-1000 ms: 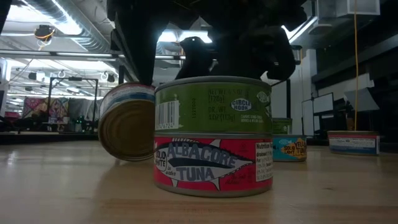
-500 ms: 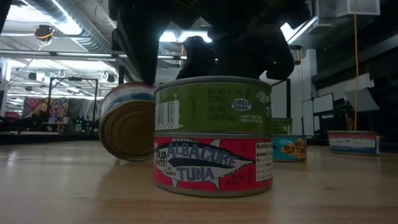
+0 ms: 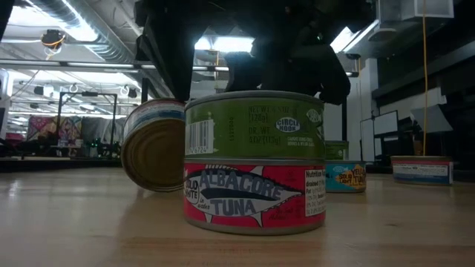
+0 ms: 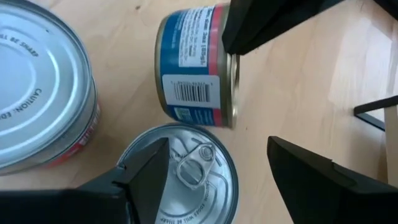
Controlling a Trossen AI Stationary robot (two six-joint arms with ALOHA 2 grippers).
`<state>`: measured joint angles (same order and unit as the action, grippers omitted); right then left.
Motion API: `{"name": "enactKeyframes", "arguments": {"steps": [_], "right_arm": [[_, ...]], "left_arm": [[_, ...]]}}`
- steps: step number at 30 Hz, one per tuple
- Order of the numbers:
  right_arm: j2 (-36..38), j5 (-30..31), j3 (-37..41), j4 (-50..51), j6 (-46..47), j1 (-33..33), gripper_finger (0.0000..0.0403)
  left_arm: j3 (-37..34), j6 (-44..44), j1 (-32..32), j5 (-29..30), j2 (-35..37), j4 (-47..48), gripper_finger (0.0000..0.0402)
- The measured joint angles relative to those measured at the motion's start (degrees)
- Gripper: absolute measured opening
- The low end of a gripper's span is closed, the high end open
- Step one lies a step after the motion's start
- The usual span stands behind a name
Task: Stack canned seafood by type on shelf
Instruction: Stack the blue and pink tuna can on top of the other blue tuna cans on the shelf
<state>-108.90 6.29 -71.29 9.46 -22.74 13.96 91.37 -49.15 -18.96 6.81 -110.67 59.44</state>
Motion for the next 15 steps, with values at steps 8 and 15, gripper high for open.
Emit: {"name": "enactKeyframes", "arguments": {"steps": [8, 15], "right_arm": [[0.31, 4.15, -0.02, 3.20, -0.10, -0.09, 0.0271], [0.42, 7.71, -0.04, 6.04, -0.15, -0.20, 0.0271]], "left_arm": [[0.00, 0.13, 0.37, -0.22, 0.02, 1.30, 0.0000], [0.04, 0.44, 0.51, 1.46, 0.04, 3.91, 0.0000]]}}
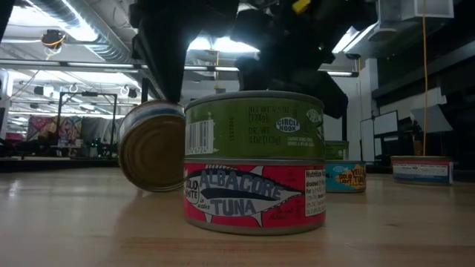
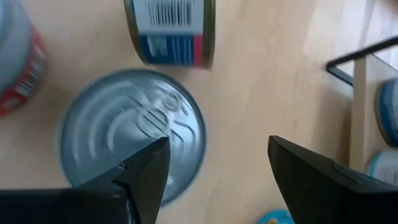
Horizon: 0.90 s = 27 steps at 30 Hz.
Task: Stack canned seafood by type on shelf
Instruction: Stack the blue and pink tuna can on top of the other blue tuna cans on the shelf, then stack the blue pink tuna can on top of the other blue tuna cans on the shelf
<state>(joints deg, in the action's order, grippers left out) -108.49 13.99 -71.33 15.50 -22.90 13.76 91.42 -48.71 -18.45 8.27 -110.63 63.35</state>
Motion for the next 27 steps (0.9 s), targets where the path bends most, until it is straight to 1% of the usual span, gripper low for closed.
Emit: {"name": "enactKeyframes", "arguments": {"steps": [4, 9, 12, 14, 17, 20, 24, 27], "right_arm": [[0.00, 2.79, 0.00, 1.43, -0.07, 0.00, 0.0271], [0.00, 3.35, 0.00, 1.58, -0.20, 0.04, 0.0271], [0.00, 3.33, 0.00, 1.58, -0.24, 0.04, 0.0271], [0.00, 3.33, 0.00, 1.58, -0.26, 0.04, 0.0271], [0.00, 3.33, 0.01, 1.61, -0.28, 0.04, 0.0271], [0.00, 3.11, 0.02, 1.47, -0.28, 0.07, 0.0271], [0.00, 3.07, 0.03, 1.50, -0.32, 0.07, 0.0271], [0.00, 3.07, 0.07, 1.56, -0.38, 0.07, 0.0271]], "left_arm": [[0.00, 0.79, 0.25, 0.37, 0.00, 2.80, 0.0000], [0.00, 4.08, 0.47, 1.08, 0.00, 3.71, 0.0004], [0.00, 5.19, 0.50, 1.63, 0.00, 3.74, 0.0013], [0.00, 4.69, 0.62, 1.35, 0.00, 3.72, 0.0027], [0.00, 4.11, 1.12, -2.00, 0.04, 3.71, 0.0063], [-0.02, 3.98, 1.69, -6.40, 0.46, 3.47, 0.0112], [0.00, 5.02, 2.33, -9.65, 0.79, 3.48, 0.0180], [0.00, 5.54, 2.34, -11.52, 0.79, 3.48, 0.0221]]}}
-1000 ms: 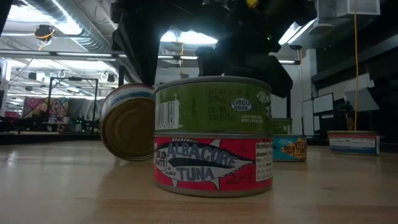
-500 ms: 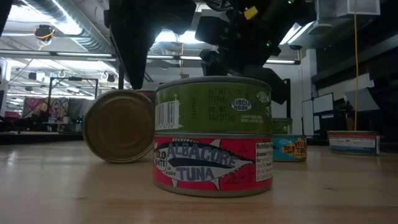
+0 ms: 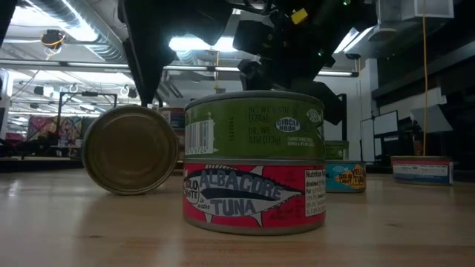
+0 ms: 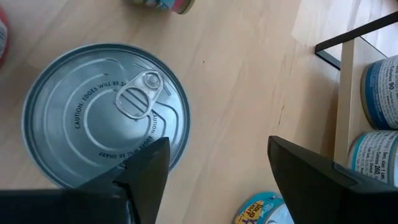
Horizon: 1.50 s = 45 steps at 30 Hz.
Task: Stack canned seafood by type on shelf
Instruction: Stack the blue pink tuna can on top of the other blue tuna cans on the shelf
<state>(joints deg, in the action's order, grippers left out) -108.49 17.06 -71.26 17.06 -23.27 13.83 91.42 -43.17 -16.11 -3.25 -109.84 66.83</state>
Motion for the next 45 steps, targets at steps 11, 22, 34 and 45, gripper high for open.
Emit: {"name": "enactKeyframes", "arguments": {"steps": [11, 22, 34, 45], "right_arm": [[0.00, 0.00, 0.00, 0.29, -0.04, 0.02, 0.0271], [0.00, 0.38, 0.00, 2.67, -0.02, 0.02, 0.0271], [0.00, 3.48, 0.00, 7.21, 0.05, 0.02, 0.0271], [3.54, 3.39, 0.00, 13.58, 1.03, 0.02, 0.0271]], "left_arm": [[-0.02, -0.18, -1.58, 0.94, 0.00, 0.02, 0.0273], [-4.33, -0.38, -3.05, 2.87, -0.02, -3.82, 0.0274], [-8.48, -3.07, -2.87, 5.23, -0.02, -5.88, 0.0261], [-8.31, -0.52, -2.87, 6.99, 0.00, -5.77, 0.0188]]}}
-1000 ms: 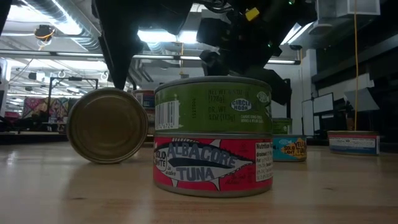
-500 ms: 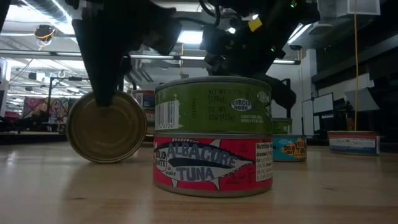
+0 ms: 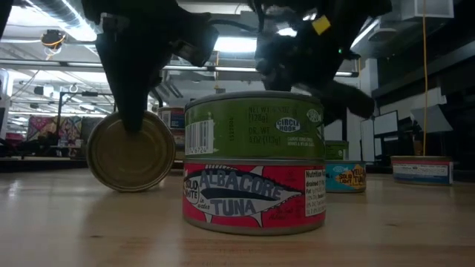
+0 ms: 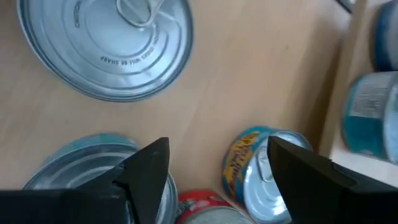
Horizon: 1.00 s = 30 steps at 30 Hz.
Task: Stack canned seafood by type on shelf
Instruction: Stack the blue pink tuna can on top of the other blue tuna cans on the shelf
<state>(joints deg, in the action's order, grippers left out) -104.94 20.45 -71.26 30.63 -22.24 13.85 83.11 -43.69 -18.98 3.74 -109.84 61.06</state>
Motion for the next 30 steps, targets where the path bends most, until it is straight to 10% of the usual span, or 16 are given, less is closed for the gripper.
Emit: {"name": "enactKeyframes", "arguments": {"steps": [14, 30], "right_arm": [[11.51, 0.09, -0.09, 8.34, 1.83, 0.00, 0.0271], [21.38, -0.05, -0.07, 13.14, 5.41, 0.00, 0.0271]], "left_arm": [[12.83, 9.97, 3.92, 6.06, 0.02, 11.79, 0.0191], [24.89, 28.22, 15.67, 37.33, 0.20, 27.93, 0.0196]]}}
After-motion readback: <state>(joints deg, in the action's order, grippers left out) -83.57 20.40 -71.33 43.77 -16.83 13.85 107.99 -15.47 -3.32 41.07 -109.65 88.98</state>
